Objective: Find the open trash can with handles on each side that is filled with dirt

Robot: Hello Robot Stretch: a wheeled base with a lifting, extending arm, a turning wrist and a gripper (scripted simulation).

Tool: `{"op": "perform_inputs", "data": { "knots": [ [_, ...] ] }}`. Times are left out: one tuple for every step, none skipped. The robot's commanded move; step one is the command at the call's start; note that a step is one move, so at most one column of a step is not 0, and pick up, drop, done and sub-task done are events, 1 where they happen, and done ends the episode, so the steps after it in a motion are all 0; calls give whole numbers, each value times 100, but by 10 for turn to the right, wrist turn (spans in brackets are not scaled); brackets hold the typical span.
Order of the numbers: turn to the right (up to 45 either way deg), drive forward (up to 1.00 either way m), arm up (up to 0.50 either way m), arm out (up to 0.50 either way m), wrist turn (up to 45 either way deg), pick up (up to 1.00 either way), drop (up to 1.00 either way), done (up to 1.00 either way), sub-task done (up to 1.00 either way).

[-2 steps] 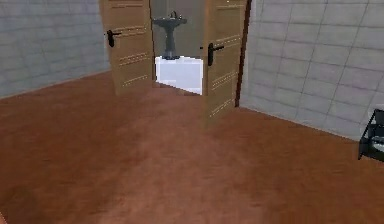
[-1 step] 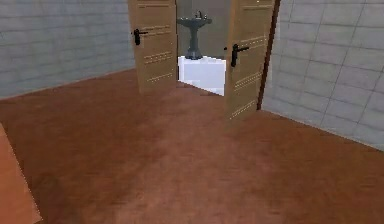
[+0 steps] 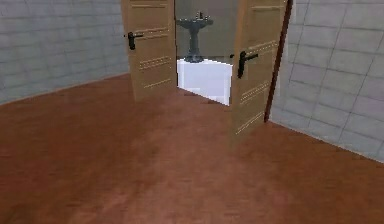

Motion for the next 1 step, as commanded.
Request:
{"op": "perform_inputs", "data": {
  "knots": [
    [0, 40, 0, 0, 0, 0, 0, 0, 0]
  ]
}}
